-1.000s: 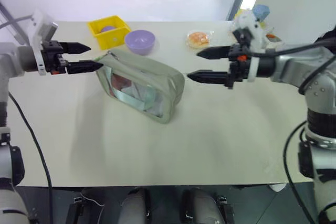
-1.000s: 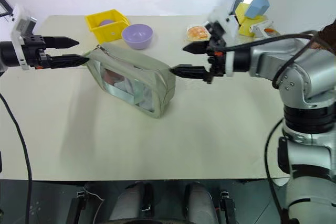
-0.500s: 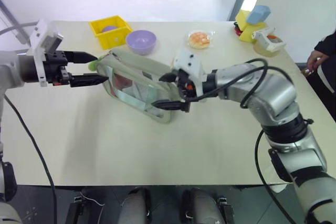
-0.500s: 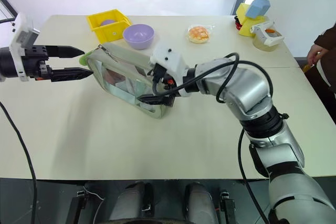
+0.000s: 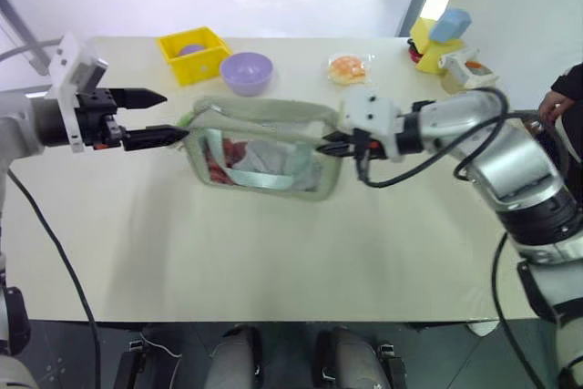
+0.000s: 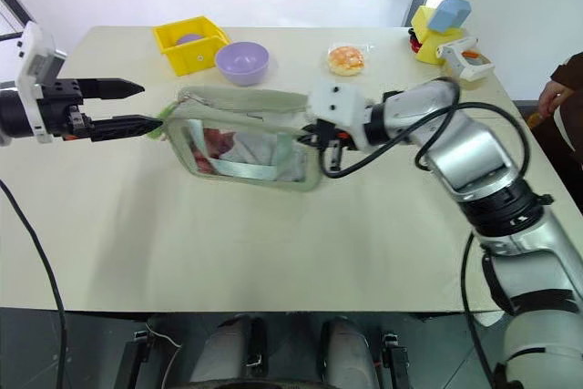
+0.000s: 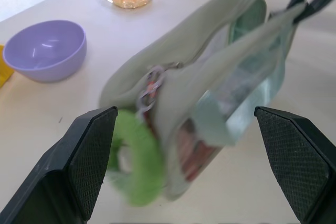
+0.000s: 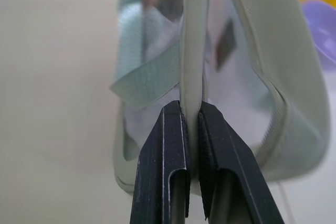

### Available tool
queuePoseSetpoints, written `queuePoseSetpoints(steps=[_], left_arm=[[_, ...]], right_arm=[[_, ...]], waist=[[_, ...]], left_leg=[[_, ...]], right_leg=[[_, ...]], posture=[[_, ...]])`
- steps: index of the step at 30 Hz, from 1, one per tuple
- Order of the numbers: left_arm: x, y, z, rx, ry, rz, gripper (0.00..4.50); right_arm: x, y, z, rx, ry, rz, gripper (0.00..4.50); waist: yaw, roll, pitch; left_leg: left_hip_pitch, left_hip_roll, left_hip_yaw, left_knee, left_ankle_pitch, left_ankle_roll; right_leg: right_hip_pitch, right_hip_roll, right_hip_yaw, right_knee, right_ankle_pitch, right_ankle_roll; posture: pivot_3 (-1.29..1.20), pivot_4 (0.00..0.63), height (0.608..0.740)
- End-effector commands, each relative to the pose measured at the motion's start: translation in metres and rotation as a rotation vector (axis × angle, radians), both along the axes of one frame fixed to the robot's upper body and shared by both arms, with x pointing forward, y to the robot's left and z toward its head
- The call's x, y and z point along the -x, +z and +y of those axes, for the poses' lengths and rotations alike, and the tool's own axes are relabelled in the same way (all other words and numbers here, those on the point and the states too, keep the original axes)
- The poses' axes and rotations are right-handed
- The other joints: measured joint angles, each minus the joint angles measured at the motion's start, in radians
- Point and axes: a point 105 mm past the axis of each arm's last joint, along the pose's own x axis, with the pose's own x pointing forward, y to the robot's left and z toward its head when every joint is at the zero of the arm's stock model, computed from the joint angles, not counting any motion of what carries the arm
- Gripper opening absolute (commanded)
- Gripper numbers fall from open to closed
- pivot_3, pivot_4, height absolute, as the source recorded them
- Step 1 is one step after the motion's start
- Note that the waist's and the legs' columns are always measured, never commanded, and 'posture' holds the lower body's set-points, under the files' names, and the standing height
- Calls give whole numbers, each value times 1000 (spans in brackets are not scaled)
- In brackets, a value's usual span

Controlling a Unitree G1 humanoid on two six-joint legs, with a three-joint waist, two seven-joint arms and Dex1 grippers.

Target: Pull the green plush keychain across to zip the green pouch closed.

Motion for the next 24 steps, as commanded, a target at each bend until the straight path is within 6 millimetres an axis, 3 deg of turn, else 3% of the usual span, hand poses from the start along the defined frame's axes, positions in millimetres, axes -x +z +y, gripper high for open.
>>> queuePoseSetpoints(steps=[1,6,9,12,18,21,24], left_arm=[[3,13,-1,6,-14,-57,4500],[1,14,-1,9,-15,-61,4500],[2,15,0,11,-8,-61,4500],[1,17,9,22,30,-64,4500],[1,17,17,36,66,-63,4500],[-3,13,19,40,82,-62,4500],[-4,11,18,33,80,-60,4500]], right_arm=[[-8,4,-13,32,-5,-63,42],[-14,-3,-15,34,4,-74,42],[-7,-1,-11,13,31,-45,1145],[-4,14,-16,6,27,-60,2634],[1,52,4,-143,53,-41,2634],[-2,45,26,-175,74,-19,2634],[-6,32,30,-146,74,-10,2634]], waist=[[-1,0,0],[-1,0,0],[1,0,0],[1,0,0],[-5,0,0],[-5,0,0],[1,0,0]], left_leg=[[0,0,0,0,0,0],[0,0,0,0,0,0],[1,0,0,0,0,-1],[1,0,0,0,0,0],[1,0,1,0,0,-1],[2,1,1,0,0,-1],[2,1,1,0,0,-1]], right_leg=[[0,0,0,0,0,0],[0,0,0,0,0,0],[1,0,0,0,0,0],[1,0,0,0,0,0],[0,0,0,1,0,0],[1,0,0,1,0,0],[1,0,0,1,0,0]], posture=[[0,150,739],[0,150,739],[0,150,739],[0,150,739],[0,150,739],[0,150,739],[0,150,739]])
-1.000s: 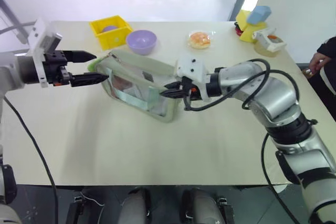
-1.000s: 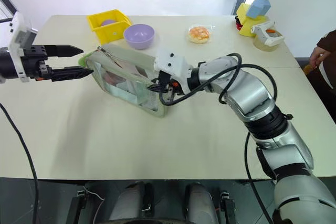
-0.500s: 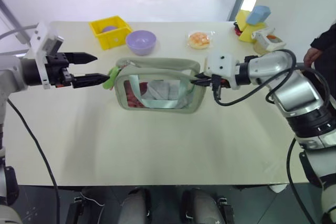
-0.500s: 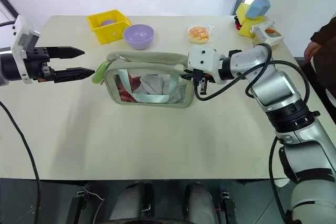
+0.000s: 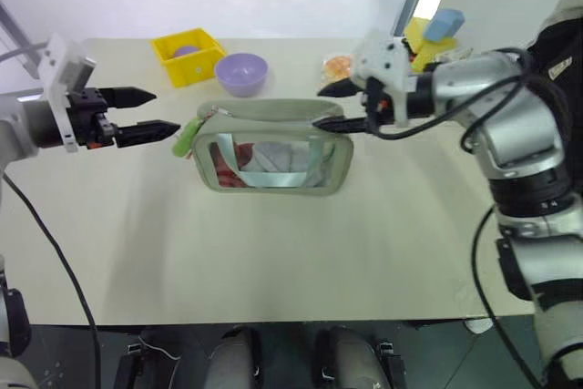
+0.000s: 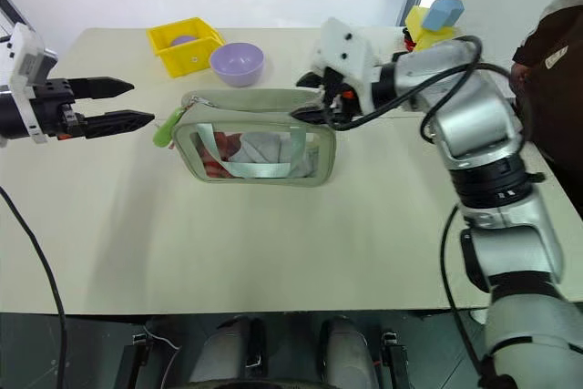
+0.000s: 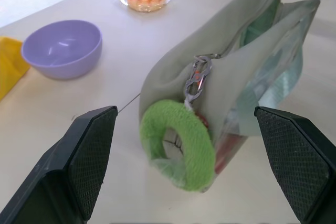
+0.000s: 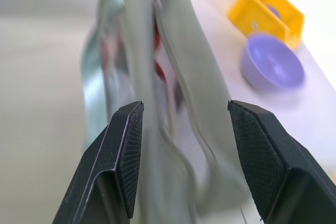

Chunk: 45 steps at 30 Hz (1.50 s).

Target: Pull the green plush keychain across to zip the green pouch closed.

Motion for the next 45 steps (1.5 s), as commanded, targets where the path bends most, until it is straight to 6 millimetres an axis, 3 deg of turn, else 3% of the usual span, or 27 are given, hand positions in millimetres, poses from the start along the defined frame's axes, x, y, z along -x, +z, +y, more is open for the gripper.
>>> queuePoseSetpoints(steps=[1,9,12,15,16,29,38,41,45], left_arm=[[2,10,3,-14,9,-46,4500],[5,7,8,-12,37,-46,4500],[2,3,12,-13,65,-44,4500],[-3,-5,17,4,97,-32,4500],[-4,-7,17,8,99,-28,4500],[-5,-46,-2,-4,31,71,4500],[-4,-49,-3,-17,8,68,100],[-6,-38,-1,-16,16,42,36],[-6,-7,-8,13,-24,-32,36]], right_arm=[[-1,-1,1,15,-8,-29,2634],[4,-18,4,58,21,24,2634],[5,-18,5,55,31,28,1791],[6,-20,6,55,39,33,313],[7,-20,6,54,40,33,45],[13,-24,8,60,61,43,45],[13,-24,8,51,50,42,0],[13,-24,8,51,50,39,0],[12,-24,8,48,49,32,0]], waist=[[8,0,0],[0,0,0],[-1,0,0],[0,0,0],[0,0,0],[-1,0,0],[0,0,0],[0,0,0],[1,0,0]], left_leg=[[-1,0,0,0,0,0],[-1,0,0,0,0,0],[-1,0,0,0,0,0],[-1,0,0,0,0,0],[-1,0,0,0,0,0],[0,0,0,0,0,0],[0,0,0,0,0,0],[0,0,0,0,0,0],[0,0,0,0,0,0]], right_leg=[[0,0,0,0,0,0],[0,0,0,0,0,0],[0,0,0,0,0,0],[0,0,0,0,0,0],[0,0,0,0,0,0],[0,0,0,1,0,0],[0,0,0,0,0,0],[0,0,0,0,0,0],[0,0,0,0,0,0]], posture=[[0,150,739],[0,150,739],[0,150,739],[0,150,739],[0,150,739],[0,150,739],[0,150,739],[0,150,739],[0,150,739]])
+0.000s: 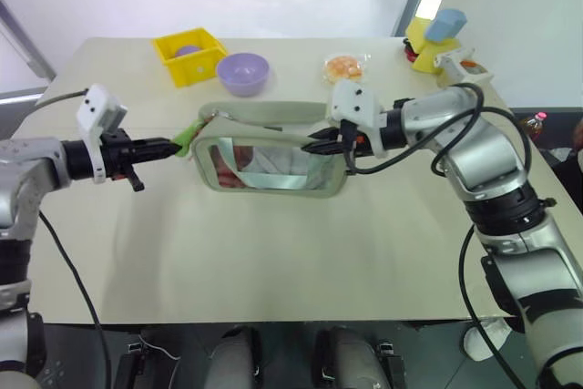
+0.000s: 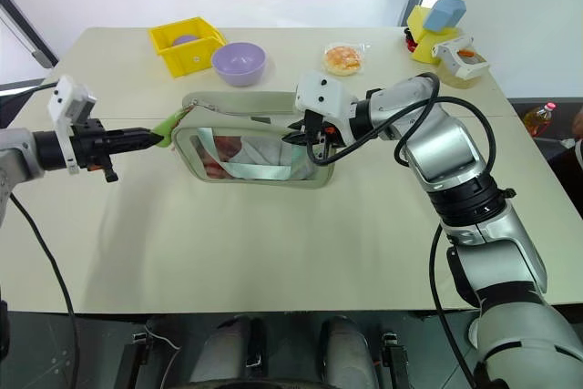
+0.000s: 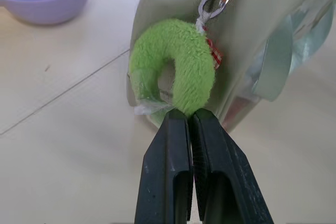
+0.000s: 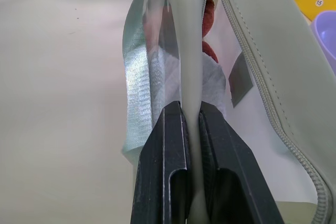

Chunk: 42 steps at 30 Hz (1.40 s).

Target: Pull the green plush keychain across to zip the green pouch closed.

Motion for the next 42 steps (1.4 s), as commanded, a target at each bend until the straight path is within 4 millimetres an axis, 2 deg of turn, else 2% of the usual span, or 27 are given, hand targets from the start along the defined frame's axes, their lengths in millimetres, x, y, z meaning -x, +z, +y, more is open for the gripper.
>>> queuePoseSetpoints(steps=[1,3,5,11,15,18,22,25,26,31,33,36,39,41,42], left_arm=[[4,41,-7,9,-45,-118,36],[8,59,-29,29,-119,-170,36],[11,66,-47,19,-172,-201,36],[10,54,-81,-35,-235,-231,36],[4,39,-85,-120,-237,-240,36],[0,35,-81,-134,-223,-238,921],[3,43,-80,-120,-237,-247,2810],[7,56,-70,-151,-222,-254,4280],[9,59,-67,-160,-217,-257,4402],[16,59,-31,-232,-134,-204,4402],[14,41,-23,-255,-109,-167,4402],[10,21,-22,-257,-101,-146,4402],[-4,8,-26,-238,-70,-154,4402],[-10,5,-28,-233,-70,-156,4402],[-13,6,-28,-226,-64,-165,4171]], right_arm=[[6,9,6,-15,33,-49,0],[6,9,7,-19,33,-53,0],[6,9,8,-22,34,-54,0],[7,10,14,-32,41,-67,0],[7,11,17,-42,40,-69,0],[7,11,17,-44,36,-70,0],[7,9,16,-46,30,-66,0],[6,8,15,-46,28,-63,0],[6,8,15,-46,28,-64,0],[6,10,17,-55,36,-69,0],[6,9,18,-54,40,-68,0],[6,9,20,-55,45,-66,0],[6,9,21,-54,52,-61,0],[6,9,21,-50,52,-63,0],[6,9,21,-50,51,-62,0]], waist=[[0,0,0],[0,0,0],[0,0,0],[-2,0,0],[-3,0,0],[-2,0,0],[0,0,0],[-1,0,0],[-2,0,0],[-3,0,0],[-1,1,0],[2,0,0],[4,0,0],[2,0,0],[2,0,0]], left_leg=[[0,0,0,0,0,0],[0,0,0,0,0,0],[0,0,0,0,0,0],[2,0,0,0,0,-1],[2,0,0,0,0,-1],[2,0,0,0,0,-1],[2,0,0,0,0,-1],[2,0,0,0,0,-1],[2,0,0,0,0,-1],[2,0,0,-1,0,-1],[2,0,0,0,0,-1],[2,0,0,0,0,-1],[1,0,0,0,0,0],[2,0,0,0,0,0],[2,0,0,0,0,0]], right_leg=[[0,0,0,0,0,0],[0,0,0,0,0,0],[0,0,0,0,0,0],[2,0,0,0,0,0],[1,0,1,0,0,0],[1,0,1,0,0,0],[1,0,1,0,0,0],[1,0,1,0,0,0],[1,0,1,0,0,0],[1,0,1,0,0,0],[1,0,1,0,0,0],[2,0,1,0,0,0],[2,0,1,0,0,0],[2,0,1,0,0,0],[2,0,1,0,0,0]], posture=[[0,150,739],[0,150,739],[0,150,739],[0,150,739],[0,150,739],[0,150,739],[0,150,739],[0,150,739],[0,150,739],[0,150,739],[0,150,739],[0,150,739],[0,150,739],[0,150,739],[0,150,739]])
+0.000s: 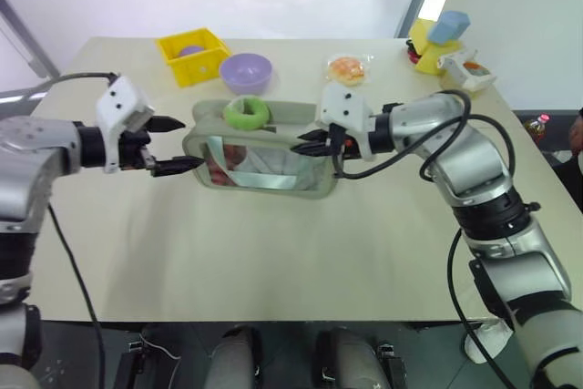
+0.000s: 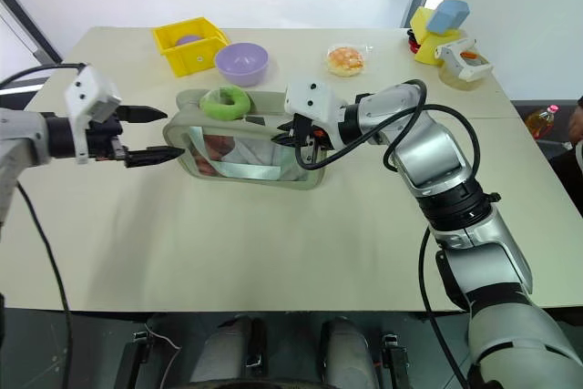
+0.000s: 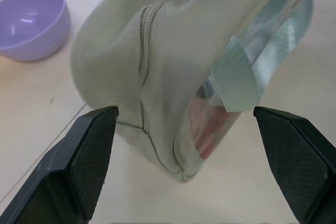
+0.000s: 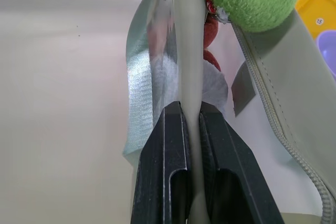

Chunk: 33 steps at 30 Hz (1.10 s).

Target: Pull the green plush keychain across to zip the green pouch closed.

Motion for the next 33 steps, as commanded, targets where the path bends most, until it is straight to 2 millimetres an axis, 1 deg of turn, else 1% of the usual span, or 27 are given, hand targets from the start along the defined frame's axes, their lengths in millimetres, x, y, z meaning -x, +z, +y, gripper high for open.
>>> queuePoseSetpoints(steps=[1,2,9,10,13,16,18,19,22,23,24,26,27,29,33], left_arm=[[-9,15,1,-9,14,-83,3887],[-9,17,0,4,13,-82,3598],[2,16,-3,6,-48,-35,323],[2,16,-3,4,-46,-34,86],[5,16,-5,-4,-63,-24,86],[8,13,-7,-12,-80,-16,0],[8,12,-6,-18,-80,-15,0],[8,12,-6,-17,-79,-15,0],[9,13,-6,-16,-80,-17,0],[9,13,-6,-16,-79,-16,0],[9,13,-6,-18,-78,-15,0],[9,12,-7,-19,-79,-11,0],[9,12,-8,-18,-83,-8,0],[10,13,-9,-18,-86,-7,0],[10,13,-11,-18,-87,-6,0]], right_arm=[[4,12,5,-10,30,-49,0],[4,12,5,-10,30,-49,0],[0,11,0,-9,1,-50,0],[-1,11,-1,-10,-5,-51,0],[-3,14,-4,-19,-20,-49,0],[-5,27,-12,-20,-32,-60,1143],[-8,39,-16,-17,-51,-103,2183],[-7,46,-16,-20,-41,-115,2617],[-2,65,-9,-60,-18,-145,2617],[1,70,-3,-85,-3,-145,2617],[6,74,7,-116,23,-143,2617],[14,77,23,-154,68,-130,2617],[19,77,31,-166,94,-123,2617],[22,71,46,-180,116,-108,2617],[19,52,62,-167,120,-93,2617]], waist=[[0,0,0],[-2,0,0],[-2,0,0],[-1,0,0],[-1,0,0],[-1,0,0],[0,0,0],[0,0,0],[-1,0,0],[-1,0,0],[-2,0,0],[-3,0,0],[-3,0,0],[-2,0,0],[1,0,0]], left_leg=[[0,0,0,0,0,0],[0,0,0,0,0,0],[0,0,0,0,0,0],[0,0,0,0,0,0],[0,0,0,0,0,0],[0,0,0,0,0,0],[0,0,0,0,0,0],[0,0,0,0,0,0],[0,0,0,0,0,0],[0,0,0,0,0,0],[0,0,0,0,0,0],[0,0,0,0,0,0],[0,0,0,0,0,0],[0,0,0,0,0,0],[0,0,0,0,0,0]], right_leg=[[0,0,0,0,0,0],[0,0,0,0,0,0],[0,0,0,0,0,0],[0,0,0,0,0,0],[0,0,0,0,0,0],[0,0,0,0,0,0],[0,0,0,0,0,0],[0,0,0,0,0,0],[0,0,0,0,0,0],[0,0,0,0,0,0],[0,0,0,0,0,0],[0,0,0,0,0,0],[0,0,0,0,0,0],[0,0,0,0,0,0],[0,0,0,0,0,0]], posture=[[0,150,739],[0,150,739],[0,150,739],[0,150,739],[0,150,739],[0,150,739],[0,150,739],[0,150,739],[0,150,739],[0,150,739],[0,150,739],[0,150,739],[0,150,739],[0,150,739],[0,150,739]])
